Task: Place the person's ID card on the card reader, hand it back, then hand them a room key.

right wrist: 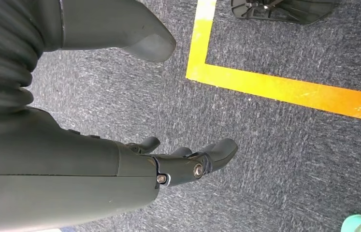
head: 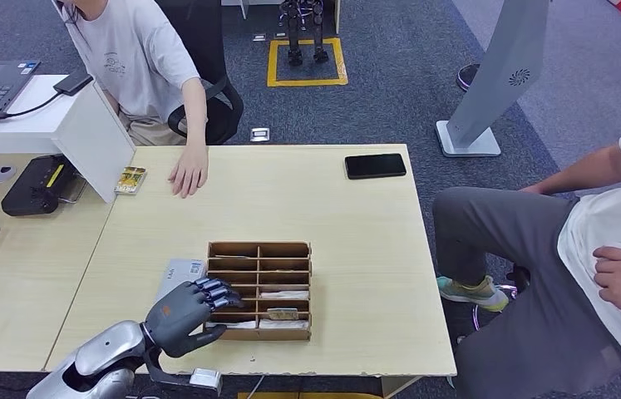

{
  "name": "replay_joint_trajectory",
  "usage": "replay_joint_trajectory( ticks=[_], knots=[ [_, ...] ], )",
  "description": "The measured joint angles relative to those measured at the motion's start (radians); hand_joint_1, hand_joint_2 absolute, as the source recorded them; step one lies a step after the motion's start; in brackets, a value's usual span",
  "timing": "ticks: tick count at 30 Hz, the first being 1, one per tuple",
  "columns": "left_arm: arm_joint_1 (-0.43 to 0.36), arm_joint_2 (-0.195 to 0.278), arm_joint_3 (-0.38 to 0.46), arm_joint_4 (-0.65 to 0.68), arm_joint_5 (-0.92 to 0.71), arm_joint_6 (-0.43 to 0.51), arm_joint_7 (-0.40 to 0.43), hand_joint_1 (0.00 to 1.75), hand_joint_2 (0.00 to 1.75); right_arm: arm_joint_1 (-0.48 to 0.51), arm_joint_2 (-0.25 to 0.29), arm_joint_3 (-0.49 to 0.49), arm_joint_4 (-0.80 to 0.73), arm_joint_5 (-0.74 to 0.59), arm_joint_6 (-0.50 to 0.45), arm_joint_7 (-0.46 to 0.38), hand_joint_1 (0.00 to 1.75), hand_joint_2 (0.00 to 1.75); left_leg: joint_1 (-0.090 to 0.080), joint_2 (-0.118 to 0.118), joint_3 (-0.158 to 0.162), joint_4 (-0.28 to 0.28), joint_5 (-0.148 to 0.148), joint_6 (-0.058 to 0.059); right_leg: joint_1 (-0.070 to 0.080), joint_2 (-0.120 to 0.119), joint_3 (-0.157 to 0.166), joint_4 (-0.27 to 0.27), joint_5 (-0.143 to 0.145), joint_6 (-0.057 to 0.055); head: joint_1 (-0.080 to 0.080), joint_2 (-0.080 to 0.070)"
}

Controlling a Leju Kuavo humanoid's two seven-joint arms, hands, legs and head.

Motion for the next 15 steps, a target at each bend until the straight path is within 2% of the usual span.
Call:
replay_joint_trajectory(
  ticks=[15],
  knots=[
    [-0.008,0.000,0.000,0.000,0.001,0.000,0.002,1.75,1.75,0.000,-0.002,0.000,0.000,-0.006,-0.001,-0.011,0.00,1.75,0.000,0.000,0.000,0.000,0.000,0.000,0.000,0.000,0.000,0.000,0.000,0.000,0.000,0.000]
  ],
)
